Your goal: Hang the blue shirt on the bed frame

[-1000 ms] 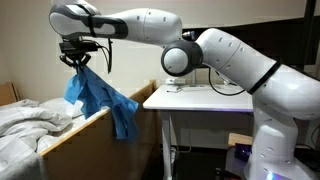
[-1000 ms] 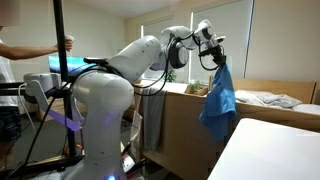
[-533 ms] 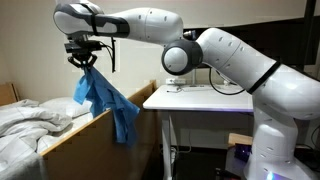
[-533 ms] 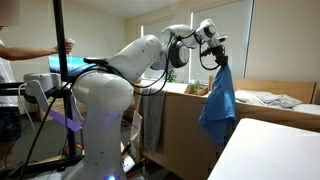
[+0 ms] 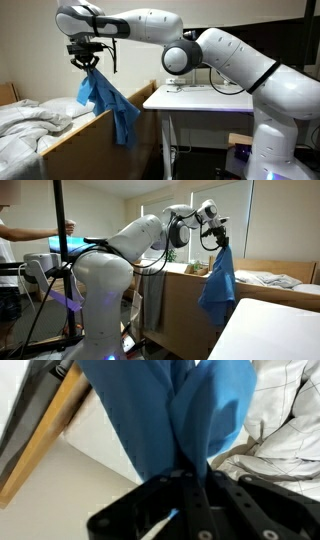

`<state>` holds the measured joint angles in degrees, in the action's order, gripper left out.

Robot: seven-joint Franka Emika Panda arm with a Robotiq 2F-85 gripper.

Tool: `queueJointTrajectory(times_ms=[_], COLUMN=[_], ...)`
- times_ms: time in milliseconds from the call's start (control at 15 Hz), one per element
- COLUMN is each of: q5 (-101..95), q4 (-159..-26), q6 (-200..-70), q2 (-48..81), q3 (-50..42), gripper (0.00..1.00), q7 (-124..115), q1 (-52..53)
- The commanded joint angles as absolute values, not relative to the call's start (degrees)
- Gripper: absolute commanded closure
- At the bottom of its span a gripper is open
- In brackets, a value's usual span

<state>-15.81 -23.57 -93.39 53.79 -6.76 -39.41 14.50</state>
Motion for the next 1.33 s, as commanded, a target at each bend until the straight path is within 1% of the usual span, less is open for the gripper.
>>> queueJointTrajectory(times_ms=[0, 67, 133, 200, 533, 733, 800, 933, 1267], q5=[-14.7, -14.8, -14.8, -14.8, -14.8, -14.7, -14.6, -14.8, -13.0], q4=[-26.4, -26.4, -26.4, -26.4, -26.4, -26.4, -26.4, -26.6, -27.0], q6=[-93.2, -93.1, -93.1, -93.1, -93.0, -93.1, -93.1, -92.6, -85.1], q2=[51.7, 51.6, 51.6, 51.6, 51.6, 51.6, 51.6, 51.3, 49.4], q3=[-6.3, -6.4, -6.4, -6.4, -6.4, -6.4, -6.3, -6.4, -4.4], gripper=[0.92, 0.67, 0.66, 0.6, 0.29, 0.08, 0.03, 0.0, 0.0], q7=[-40.0, -40.1, -40.1, -40.2, -40.3, -40.3, -40.3, -39.5, -35.7], q1=[14.1, 14.2, 14.2, 14.2, 14.2, 14.1, 14.1, 14.3, 14.0])
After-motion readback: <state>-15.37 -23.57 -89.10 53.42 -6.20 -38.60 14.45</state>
